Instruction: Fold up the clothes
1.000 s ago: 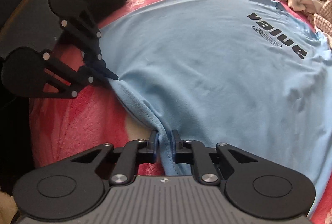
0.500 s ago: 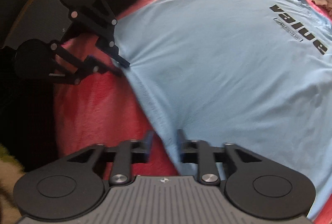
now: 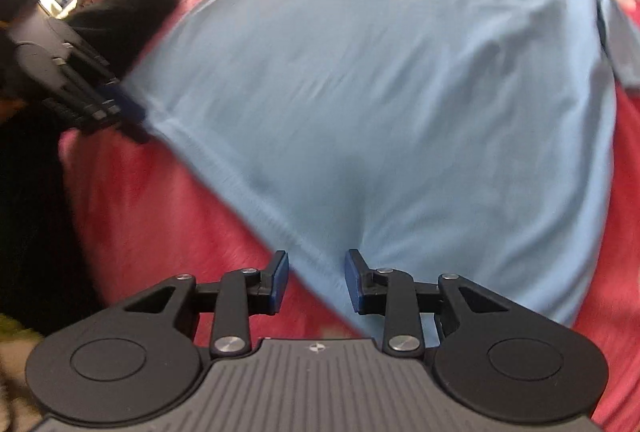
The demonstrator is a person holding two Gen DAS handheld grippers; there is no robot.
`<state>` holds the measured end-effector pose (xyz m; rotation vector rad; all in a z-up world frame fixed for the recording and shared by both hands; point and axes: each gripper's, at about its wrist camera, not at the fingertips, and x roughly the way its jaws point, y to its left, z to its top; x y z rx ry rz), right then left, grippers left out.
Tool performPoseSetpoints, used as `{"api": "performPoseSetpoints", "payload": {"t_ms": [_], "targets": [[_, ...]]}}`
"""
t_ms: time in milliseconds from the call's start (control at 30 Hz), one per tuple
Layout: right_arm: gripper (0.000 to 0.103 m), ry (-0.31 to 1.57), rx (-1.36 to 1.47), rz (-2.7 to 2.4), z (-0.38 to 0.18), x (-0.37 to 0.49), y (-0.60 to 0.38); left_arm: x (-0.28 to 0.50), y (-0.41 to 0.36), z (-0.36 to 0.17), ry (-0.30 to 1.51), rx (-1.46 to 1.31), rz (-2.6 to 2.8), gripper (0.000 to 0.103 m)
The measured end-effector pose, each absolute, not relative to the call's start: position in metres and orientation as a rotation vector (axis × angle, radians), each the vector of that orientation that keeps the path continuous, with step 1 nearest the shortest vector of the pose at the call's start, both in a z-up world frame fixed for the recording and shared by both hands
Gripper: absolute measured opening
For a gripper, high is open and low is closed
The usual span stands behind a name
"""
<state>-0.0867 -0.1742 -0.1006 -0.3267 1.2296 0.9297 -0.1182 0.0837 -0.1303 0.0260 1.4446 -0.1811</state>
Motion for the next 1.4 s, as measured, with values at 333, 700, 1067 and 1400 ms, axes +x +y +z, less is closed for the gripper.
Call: {"api": "performPoseSetpoints", "payload": {"t_ms": [333, 700, 1067, 1400], "targets": [[0.043, 1.157, 0.177, 0.529, -0.002, 0.061, -0.259, -0.032, 0.009, -0.088, 1.131, 0.01, -0.297, 0.036], [0.049, 0.929, 0.235, 0.36, 0.156, 0.041, -0.319, -0.038, 0.006, -0.054, 0.897, -0.095, -0.286, 0.036], [0.053, 0.59, -0.061, 0.438, 0.274, 0.078, -0.264, -0.022, 0.005, -0.018, 0.879, -0.124, -0.245, 0.036], [0.049, 0.734, 0.136, 0.411, 0.144, 0.167, -0.292, 0.019, -0.072, -0.035, 0.842, -0.088, -0.405, 0.036]]}}
